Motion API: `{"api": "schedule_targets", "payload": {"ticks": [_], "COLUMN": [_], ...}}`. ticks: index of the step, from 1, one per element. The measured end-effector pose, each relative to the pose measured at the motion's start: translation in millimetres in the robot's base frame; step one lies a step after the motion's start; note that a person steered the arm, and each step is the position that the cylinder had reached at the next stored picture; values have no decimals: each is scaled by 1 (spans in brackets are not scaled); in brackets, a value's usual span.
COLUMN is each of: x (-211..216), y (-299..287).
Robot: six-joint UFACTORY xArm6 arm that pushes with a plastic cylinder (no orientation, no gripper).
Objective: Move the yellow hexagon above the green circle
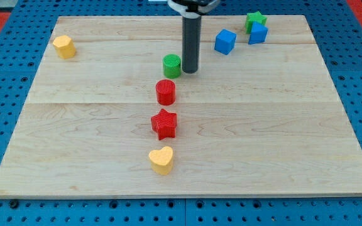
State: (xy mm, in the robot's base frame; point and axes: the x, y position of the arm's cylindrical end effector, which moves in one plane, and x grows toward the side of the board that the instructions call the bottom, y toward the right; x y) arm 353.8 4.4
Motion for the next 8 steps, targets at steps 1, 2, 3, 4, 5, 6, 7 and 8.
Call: {"api": "schedule_targets", "payload": {"ticks": [1, 2, 3, 4, 5, 6, 7, 8], "x": [-1, -39, -82, -69, -8, 16, -8, -53], "y": [-2, 18, -28, -95, -115, -172, -277, -308]}}
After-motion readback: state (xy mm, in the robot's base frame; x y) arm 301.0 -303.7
